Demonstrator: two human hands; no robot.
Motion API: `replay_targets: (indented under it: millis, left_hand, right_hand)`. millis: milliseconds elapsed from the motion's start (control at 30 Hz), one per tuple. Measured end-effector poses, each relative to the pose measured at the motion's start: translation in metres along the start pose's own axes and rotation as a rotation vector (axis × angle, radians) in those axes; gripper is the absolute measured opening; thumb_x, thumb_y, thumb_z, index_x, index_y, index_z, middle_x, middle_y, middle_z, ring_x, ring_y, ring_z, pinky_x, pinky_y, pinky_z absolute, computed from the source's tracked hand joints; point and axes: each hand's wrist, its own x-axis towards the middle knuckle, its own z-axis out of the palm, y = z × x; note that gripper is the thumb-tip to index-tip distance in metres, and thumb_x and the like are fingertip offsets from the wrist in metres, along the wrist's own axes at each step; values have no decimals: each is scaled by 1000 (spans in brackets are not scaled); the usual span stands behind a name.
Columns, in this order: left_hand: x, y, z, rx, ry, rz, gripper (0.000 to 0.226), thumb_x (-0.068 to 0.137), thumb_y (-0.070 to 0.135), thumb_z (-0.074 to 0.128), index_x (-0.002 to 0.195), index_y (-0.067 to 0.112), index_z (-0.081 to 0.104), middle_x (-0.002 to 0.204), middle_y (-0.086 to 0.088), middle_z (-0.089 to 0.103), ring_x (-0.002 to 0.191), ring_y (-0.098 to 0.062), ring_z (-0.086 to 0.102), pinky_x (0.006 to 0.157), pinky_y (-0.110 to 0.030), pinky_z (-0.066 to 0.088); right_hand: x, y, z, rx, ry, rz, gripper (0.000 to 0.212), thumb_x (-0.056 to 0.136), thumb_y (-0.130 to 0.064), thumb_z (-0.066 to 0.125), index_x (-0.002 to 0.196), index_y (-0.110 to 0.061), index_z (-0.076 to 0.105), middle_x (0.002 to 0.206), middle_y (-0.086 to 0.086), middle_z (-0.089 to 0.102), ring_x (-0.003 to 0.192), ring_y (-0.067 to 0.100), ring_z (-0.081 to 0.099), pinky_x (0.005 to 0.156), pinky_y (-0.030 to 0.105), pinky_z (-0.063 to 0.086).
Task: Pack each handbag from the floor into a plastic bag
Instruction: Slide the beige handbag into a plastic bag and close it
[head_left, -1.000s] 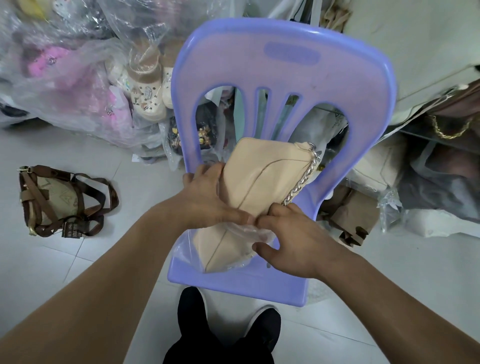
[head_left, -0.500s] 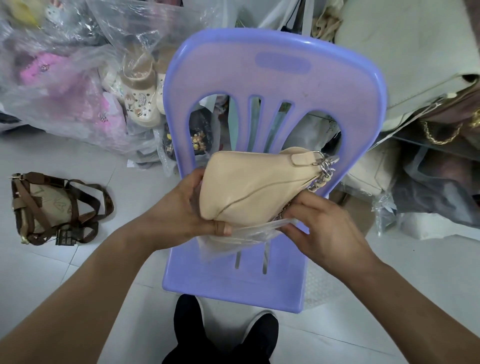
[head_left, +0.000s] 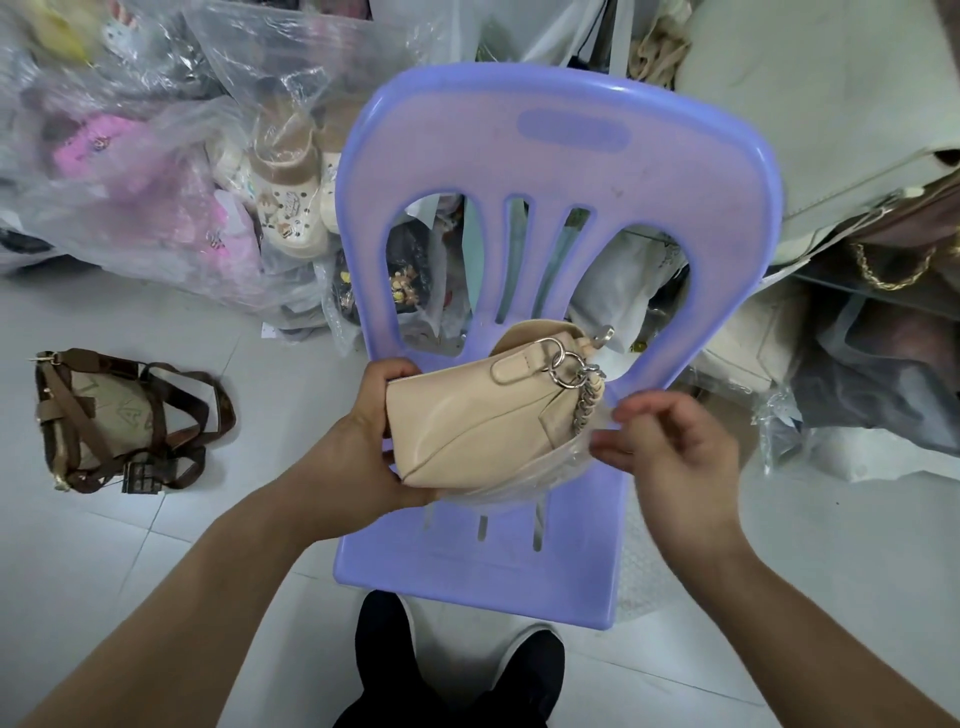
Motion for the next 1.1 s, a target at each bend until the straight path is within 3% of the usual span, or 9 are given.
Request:
replay_targets:
  millis: [67,200,333,500,667,733,833,933,1100]
  left_hand:
    - [-2,0,0,18,2,2,94,71,1,85,112,58,24,108,6,48,81,-10,53,76,-27,56]
    - [-5,1,-1,49,8,-14,102,75,-6,77,118,63,17,90,-2,49,64,-5,52,60,-18,51]
    - [-6,-5,-6,108,28,-59,108,78,-4,73,127,64,4,88,-21,53,62,-10,53,59,-19,48]
    - [-2,-9,-14,158,-50,-75,115,81,-6,66,132,67,-6,92,-17,52,63,-13,54,65,-26,52]
    - [2,-14,-13,-185,38,-227,85,93,-12,53,145,52,29,124,7,62,110,-5,64,81,-24,58]
    - [0,-16,-4,-499,140,-376,49,101,-3,48,140,27,49,119,-10,70,99,-18,70,74,-22,58]
    - [-2,-17,9,-497,195,-463,22,99,-1,54,113,7,68,90,-7,75,81,-16,69,68,-16,55]
    - [-1,-15,15,-451,236,-474,26,91,-10,59,95,12,72,72,5,73,69,-7,66,61,-15,53]
    - [-2,-11,19,-340,231,-507,36,83,-10,65,91,25,70,86,7,70,79,-6,62,64,-16,50]
  right_hand:
    - [15,-7,0,27,77,167,13,98,-6,57,92,-13,65,94,10,64,64,17,71,59,33,61]
    - [32,-4,1,-107,-201,255,18,97,-9,64,89,-19,78,87,9,75,78,19,73,70,31,61]
    - [34,-2,-3,-404,-244,95,10,96,-18,70,89,-24,73,76,-5,73,75,25,76,67,29,60]
    - [28,1,-5,-779,-237,-38,17,94,-33,67,81,-23,63,68,-2,68,67,21,70,62,33,56]
    - [30,-4,2,-404,-187,304,7,92,-18,71,87,-16,75,79,1,73,61,15,73,82,44,64]
    - [34,-8,5,-347,-178,361,7,93,-11,68,90,-12,74,86,7,71,60,14,70,77,38,64]
    - [37,-12,5,-440,-241,303,12,96,-13,61,90,-11,72,87,9,70,65,11,67,68,29,62]
    - [37,-21,5,-603,-297,189,21,100,-24,54,92,-10,69,85,10,73,65,9,71,83,44,63]
    - [29,-38,10,-645,-304,31,22,103,-24,48,95,-6,59,85,21,68,88,41,69,62,33,47]
